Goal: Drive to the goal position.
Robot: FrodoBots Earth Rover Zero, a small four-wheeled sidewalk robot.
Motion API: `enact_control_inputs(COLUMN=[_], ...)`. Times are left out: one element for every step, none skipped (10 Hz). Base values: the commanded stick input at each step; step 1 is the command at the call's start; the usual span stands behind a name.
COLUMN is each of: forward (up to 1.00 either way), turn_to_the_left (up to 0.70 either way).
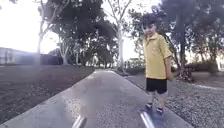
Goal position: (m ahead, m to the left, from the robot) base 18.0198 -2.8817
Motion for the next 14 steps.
enact_control_inputs(forward=[0.69, 0.69, 0.69, 0.69, 0.69, 0.69, 0.69, 0.69, 0.69, 0.69, 0.69, 0.69, 0.69, 0.69], turn_to_the_left=[0.0, 0.0, 0.24, 0.34, 0.34, 0.34, 0.34, 0.34, 0.34, 0.34, 0.25, 0.16, 0.07, 0.0])
